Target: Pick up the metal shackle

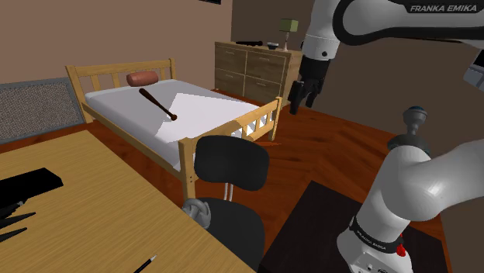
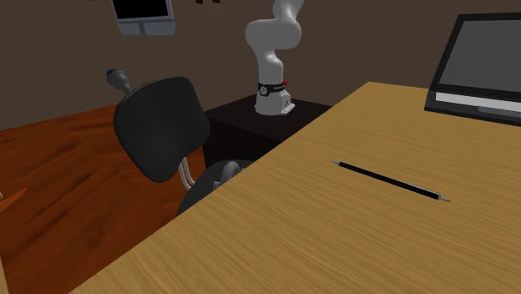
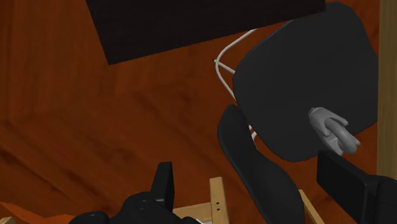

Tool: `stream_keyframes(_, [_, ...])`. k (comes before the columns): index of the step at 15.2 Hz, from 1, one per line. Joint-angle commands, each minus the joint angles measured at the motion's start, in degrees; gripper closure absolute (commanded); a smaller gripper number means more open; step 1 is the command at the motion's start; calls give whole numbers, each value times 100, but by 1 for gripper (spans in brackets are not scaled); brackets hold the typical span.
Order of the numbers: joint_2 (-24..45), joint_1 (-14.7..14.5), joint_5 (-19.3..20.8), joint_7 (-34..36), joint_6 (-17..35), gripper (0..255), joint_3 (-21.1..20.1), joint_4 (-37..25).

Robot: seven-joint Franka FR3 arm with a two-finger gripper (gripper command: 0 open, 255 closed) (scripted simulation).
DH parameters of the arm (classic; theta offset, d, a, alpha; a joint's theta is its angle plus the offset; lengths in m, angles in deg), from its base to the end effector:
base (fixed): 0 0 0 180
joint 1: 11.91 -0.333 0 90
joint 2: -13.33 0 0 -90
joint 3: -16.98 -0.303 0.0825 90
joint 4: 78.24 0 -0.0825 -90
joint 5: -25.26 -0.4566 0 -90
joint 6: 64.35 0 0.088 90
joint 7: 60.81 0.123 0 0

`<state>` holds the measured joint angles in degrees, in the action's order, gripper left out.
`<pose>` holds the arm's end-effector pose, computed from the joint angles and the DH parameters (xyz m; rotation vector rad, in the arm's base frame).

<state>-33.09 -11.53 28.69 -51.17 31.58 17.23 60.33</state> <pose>0.3926 -0.0112 0.5502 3.0769 -0.2680 0.1085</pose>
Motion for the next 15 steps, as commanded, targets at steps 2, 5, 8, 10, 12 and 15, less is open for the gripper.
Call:
stream_keyframes(2, [150, -41, -34, 7, 156, 0, -31, 37])
stream_keyframes(5, [631, -162, -130, 22, 618, 0, -124, 110])
stream_keyframes(8, [1156, -280, -219, 30, 1067, 0, -220, 124])
stream_keyframes(10, [1527, -355, -274, 32, 1355, 0, -286, 100])
stream_keyframes(12, [1911, -428, -324, 32, 1632, 0, -353, 51])
stream_keyframes(15, [2507, -531, -386, 31, 2020, 0, -457, -72])
